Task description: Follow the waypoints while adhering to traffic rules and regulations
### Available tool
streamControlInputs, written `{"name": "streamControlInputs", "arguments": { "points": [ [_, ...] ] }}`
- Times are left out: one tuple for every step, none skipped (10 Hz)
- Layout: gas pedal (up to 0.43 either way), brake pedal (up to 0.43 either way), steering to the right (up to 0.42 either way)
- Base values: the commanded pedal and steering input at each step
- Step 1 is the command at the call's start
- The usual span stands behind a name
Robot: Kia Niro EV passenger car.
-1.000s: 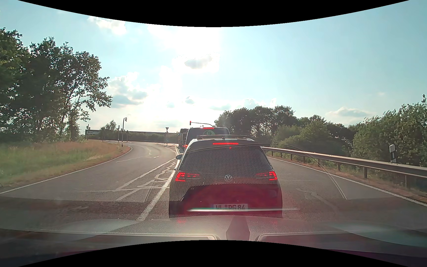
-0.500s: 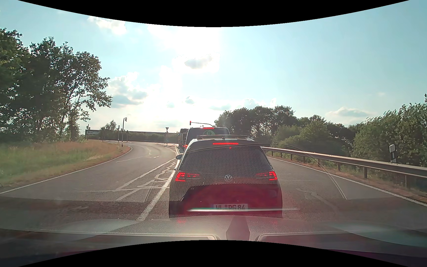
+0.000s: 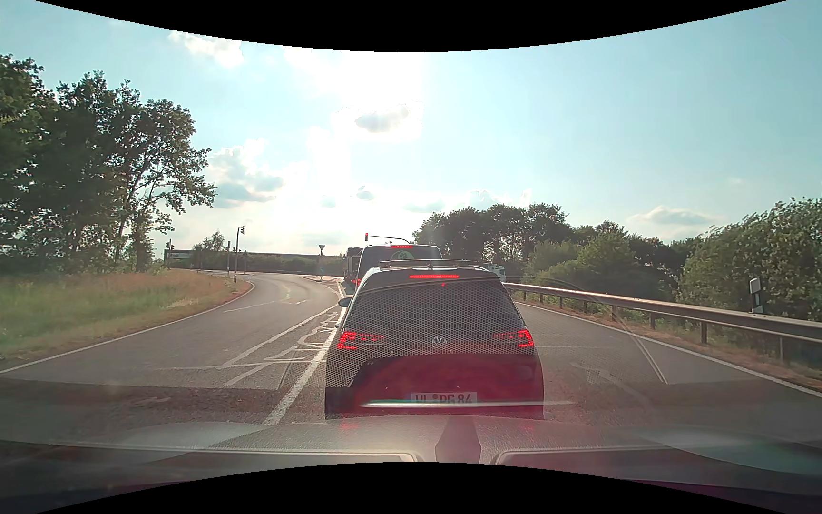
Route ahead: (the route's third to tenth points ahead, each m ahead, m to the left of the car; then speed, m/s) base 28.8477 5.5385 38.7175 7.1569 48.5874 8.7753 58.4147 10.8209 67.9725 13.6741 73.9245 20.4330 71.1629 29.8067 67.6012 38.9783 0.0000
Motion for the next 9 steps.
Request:
{"name": "streamControlInputs", "arguments": {
  "points": [
    [0.000,0.256,-0.042],
    [0.000,0.256,-0.042],
    [0.000,0.256,-0.042],
    [0.000,0.256,-0.042],
    [0.000,0.256,-0.042],
    [0.000,0.256,-0.043],
    [0.000,0.256,-0.043],
    [0.000,0.256,-0.042],
    [0.000,0.256,-0.043]
  ]
}}
